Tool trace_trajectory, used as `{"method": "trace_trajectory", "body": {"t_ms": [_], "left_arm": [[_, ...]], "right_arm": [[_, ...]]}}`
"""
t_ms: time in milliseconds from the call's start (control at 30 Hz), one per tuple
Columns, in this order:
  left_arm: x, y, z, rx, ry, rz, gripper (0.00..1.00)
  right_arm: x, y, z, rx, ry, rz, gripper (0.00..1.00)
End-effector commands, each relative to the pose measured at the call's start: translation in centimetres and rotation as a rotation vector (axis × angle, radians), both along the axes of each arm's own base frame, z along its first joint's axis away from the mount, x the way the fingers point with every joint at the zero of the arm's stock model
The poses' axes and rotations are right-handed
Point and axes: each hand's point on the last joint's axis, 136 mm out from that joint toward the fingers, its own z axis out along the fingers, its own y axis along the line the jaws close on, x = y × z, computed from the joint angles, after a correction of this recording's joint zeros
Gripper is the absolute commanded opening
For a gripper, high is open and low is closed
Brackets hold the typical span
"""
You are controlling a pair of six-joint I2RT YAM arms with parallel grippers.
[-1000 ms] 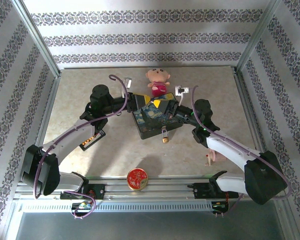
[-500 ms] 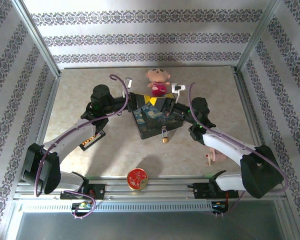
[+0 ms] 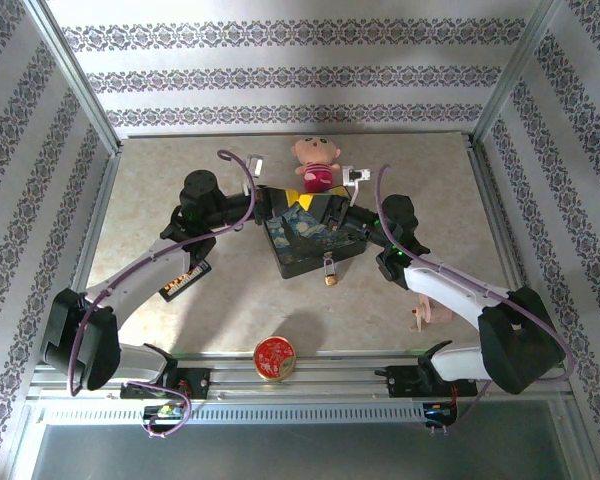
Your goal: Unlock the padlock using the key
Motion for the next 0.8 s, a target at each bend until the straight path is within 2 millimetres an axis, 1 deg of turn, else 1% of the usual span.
{"method": "trace_trajectory", "body": {"t_ms": [0,33,67,167,200,267,367,433,467,533,600,633,767], "left_arm": [[-0.8,0.4,0.3,0.063,-0.065,0.016,0.0],[-1.0,0.7,0.2,0.106,-0.081,0.024,0.0],[-1.1,0.9,0.2,0.144,-0.092,0.032,0.0],[-2.0,1.8,0.4,0.273,-0.151,0.033,0.0],[-2.4,2.0,0.5,0.314,-0.177,0.023,0.0],[-3.2,2.4,0.8,0.371,-0.212,-0.002,0.0],[-4.8,2.4,1.3,0.418,-0.242,-0.081,0.0],[-6.0,2.0,1.4,0.44,-0.244,-0.154,0.0],[-6.5,1.9,1.2,0.466,-0.236,-0.182,0.0],[-7.5,1.3,0.5,0.581,-0.225,-0.225,0.0],[-8.0,0.8,-0.6,0.713,-0.23,-0.244,0.0],[-8.0,0.6,-0.9,0.752,-0.224,-0.25,0.0],[-7.7,0.1,-1.0,0.758,-0.2,-0.252,0.0]], "right_arm": [[-1.0,-0.2,2.2,0.014,-0.09,0.006,0.22],[-1.1,-0.6,2.0,0.002,-0.091,-0.006,0.28],[-1.1,-0.9,1.8,-0.009,-0.09,-0.021,0.31],[-1.6,-2.2,1.3,-0.037,-0.104,-0.065,0.37],[-2.1,-2.7,1.5,-0.043,-0.13,-0.072,0.42],[-3.2,-3.1,1.2,-0.076,-0.16,-0.07,0.55],[-4.4,-4.1,0.8,-0.129,-0.199,-0.103,0.62],[-5.1,-4.5,0.9,-0.138,-0.225,-0.108,0.7],[-5.6,-4.5,1.0,-0.136,-0.238,-0.103,0.71],[-6.1,-4.7,1.2,-0.141,-0.255,-0.095,0.71],[-6.4,-4.8,1.2,-0.154,-0.271,-0.093,0.7],[-6.5,-4.8,1.2,-0.155,-0.279,-0.092,0.7],[-7.0,-4.6,1.3,-0.143,-0.3,-0.065,0.68]]}}
